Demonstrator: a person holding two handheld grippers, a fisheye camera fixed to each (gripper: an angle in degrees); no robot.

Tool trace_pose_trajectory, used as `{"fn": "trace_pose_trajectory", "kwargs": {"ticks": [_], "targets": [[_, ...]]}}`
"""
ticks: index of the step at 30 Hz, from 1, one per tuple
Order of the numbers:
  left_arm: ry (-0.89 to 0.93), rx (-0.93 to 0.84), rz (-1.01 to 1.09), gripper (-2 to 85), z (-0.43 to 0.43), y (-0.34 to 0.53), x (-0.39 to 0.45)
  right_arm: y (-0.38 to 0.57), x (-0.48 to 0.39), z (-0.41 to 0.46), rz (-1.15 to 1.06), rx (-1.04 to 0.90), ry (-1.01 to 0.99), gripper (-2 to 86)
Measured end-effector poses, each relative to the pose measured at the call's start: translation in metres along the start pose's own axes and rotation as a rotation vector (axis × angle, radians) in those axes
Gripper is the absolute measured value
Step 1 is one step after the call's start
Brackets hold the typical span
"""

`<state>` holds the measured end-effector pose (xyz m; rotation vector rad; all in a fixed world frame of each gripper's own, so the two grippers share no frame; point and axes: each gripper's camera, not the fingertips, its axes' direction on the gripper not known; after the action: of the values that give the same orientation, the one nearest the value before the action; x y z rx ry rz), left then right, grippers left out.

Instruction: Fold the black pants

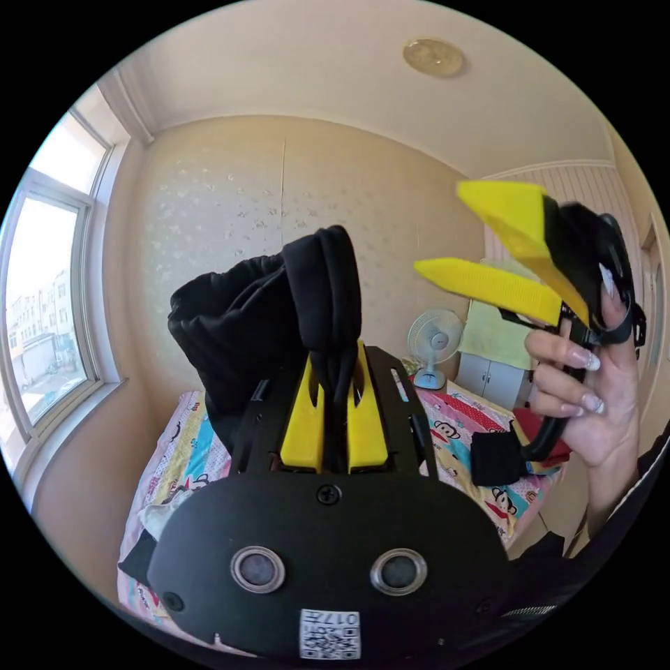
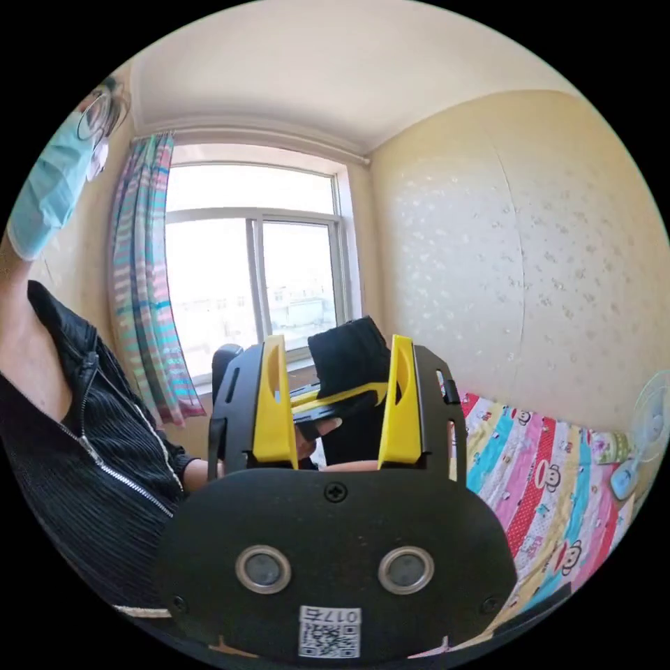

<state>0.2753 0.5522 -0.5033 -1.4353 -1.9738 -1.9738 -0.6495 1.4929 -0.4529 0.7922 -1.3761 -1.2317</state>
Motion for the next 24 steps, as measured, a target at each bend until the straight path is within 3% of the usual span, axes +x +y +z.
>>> {"fn": "trace_pose_trajectory", "kwargs": {"ticks": [3, 10, 15, 24], "targets": [[0.003, -0.042, -0.010, 4.1, -0.003, -0.005, 0.010, 0.009, -0.036, 0.035, -0.050, -0.076, 0.113, 15.6], [0.032, -0.086, -0.024, 4.2, -0.007, -0.024, 0.018, 0.044, -0.046, 0.092, 0.123, -0.308, 0.211, 16.5], [0.014, -0.114, -0.011, 3.6, -0.008, -0.039, 0.016, 0.064, -0.057, 0.096, 0.112, -0.318, 0.175, 14.6], [0.009, -0.166, 0.042, 2.4, -0.003, -0.055, 0.007, 0.101, -0.091, 0.096, 0.108, -0.302, 0.330, 14.7]]}}
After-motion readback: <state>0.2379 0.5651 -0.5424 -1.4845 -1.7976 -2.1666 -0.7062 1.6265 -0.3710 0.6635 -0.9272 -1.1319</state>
